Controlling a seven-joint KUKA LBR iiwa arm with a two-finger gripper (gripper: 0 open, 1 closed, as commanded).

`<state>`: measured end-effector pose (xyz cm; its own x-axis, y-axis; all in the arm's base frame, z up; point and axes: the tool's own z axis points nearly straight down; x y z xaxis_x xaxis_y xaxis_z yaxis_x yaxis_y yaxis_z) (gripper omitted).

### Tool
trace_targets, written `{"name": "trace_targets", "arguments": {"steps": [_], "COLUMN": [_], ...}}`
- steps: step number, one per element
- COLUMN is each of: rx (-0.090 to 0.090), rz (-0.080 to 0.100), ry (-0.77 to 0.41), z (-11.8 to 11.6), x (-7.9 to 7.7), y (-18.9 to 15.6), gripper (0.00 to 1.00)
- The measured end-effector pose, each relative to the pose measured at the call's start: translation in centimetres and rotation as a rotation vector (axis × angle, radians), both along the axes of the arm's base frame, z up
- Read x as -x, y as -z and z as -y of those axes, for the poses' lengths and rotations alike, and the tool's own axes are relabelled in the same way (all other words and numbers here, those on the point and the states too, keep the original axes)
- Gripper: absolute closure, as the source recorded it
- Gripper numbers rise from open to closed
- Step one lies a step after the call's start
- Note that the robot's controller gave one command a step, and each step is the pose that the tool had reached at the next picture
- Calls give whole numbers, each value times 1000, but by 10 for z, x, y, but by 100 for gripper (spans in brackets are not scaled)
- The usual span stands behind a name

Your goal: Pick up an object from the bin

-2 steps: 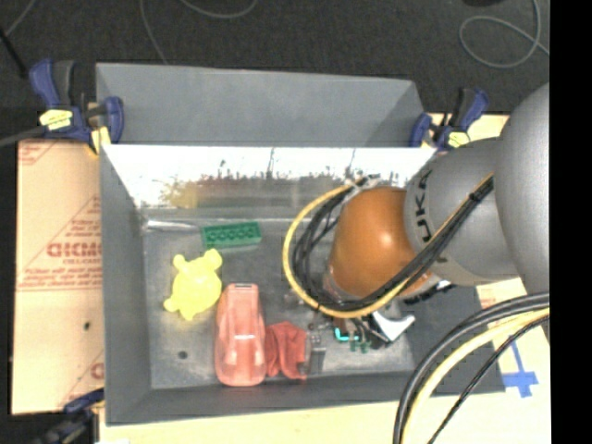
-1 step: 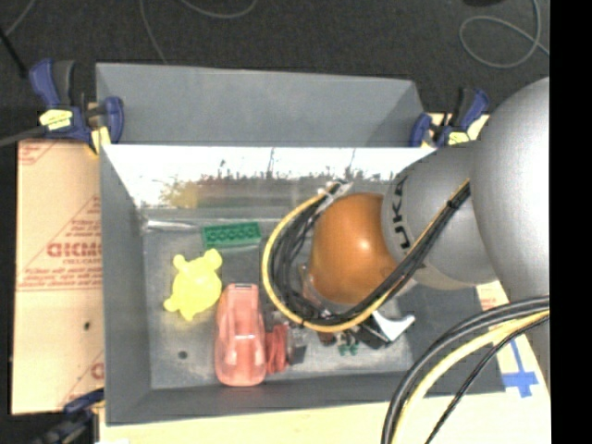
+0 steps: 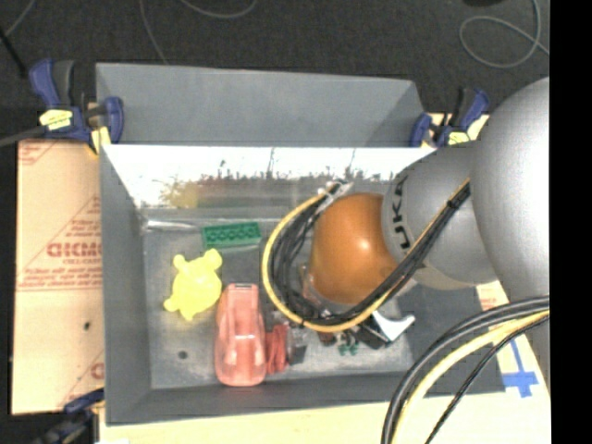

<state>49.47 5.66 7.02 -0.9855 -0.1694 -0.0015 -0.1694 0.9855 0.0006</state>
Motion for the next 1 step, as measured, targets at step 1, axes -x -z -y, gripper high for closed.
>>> {"name": "trace_targets", "arguments": {"steps": [1], "rx": [1], "rz": [-6], "ry": [21], "z": [-1], "x": [-2], "y": [-42], "gripper": [100]}}
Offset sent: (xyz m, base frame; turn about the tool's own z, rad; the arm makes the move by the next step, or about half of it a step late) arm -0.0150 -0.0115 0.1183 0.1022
